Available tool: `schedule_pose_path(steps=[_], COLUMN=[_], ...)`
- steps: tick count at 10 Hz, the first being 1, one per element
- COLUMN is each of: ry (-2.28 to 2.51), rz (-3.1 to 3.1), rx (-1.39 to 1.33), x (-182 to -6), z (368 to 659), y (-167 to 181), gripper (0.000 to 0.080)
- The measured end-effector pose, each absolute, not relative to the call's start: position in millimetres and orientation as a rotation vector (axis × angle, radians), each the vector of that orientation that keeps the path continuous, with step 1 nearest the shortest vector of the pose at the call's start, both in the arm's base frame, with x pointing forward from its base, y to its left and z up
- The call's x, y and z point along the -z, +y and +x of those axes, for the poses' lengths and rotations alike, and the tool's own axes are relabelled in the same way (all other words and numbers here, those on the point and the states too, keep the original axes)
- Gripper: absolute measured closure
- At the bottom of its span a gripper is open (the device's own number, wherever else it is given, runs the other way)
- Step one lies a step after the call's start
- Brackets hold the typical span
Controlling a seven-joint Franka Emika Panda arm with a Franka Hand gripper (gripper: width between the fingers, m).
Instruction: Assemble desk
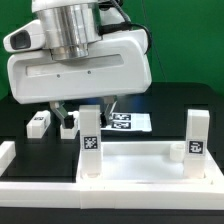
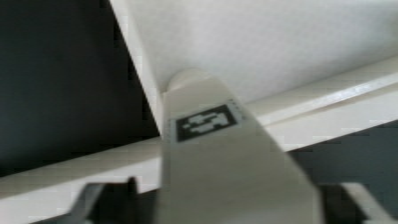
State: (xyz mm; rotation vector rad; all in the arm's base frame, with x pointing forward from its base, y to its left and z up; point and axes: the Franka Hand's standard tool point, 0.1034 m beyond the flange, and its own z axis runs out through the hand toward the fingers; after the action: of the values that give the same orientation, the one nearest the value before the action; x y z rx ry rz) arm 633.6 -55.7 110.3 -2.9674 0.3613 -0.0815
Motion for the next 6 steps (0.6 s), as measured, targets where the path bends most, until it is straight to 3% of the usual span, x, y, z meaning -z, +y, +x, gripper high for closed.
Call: schedule_pose_path(steps=[1, 2, 6], ry=[0.479, 0.605, 1.462], rz=[-2.95, -2.926, -2.64], rx=[0.072, 0.062, 0.001], x=[-110.2, -110.0, -109.2], z=[633.5, 633.1, 633.6], y=[-56.3, -57.9, -52.9], gripper=[0.0481, 0.051, 0.051])
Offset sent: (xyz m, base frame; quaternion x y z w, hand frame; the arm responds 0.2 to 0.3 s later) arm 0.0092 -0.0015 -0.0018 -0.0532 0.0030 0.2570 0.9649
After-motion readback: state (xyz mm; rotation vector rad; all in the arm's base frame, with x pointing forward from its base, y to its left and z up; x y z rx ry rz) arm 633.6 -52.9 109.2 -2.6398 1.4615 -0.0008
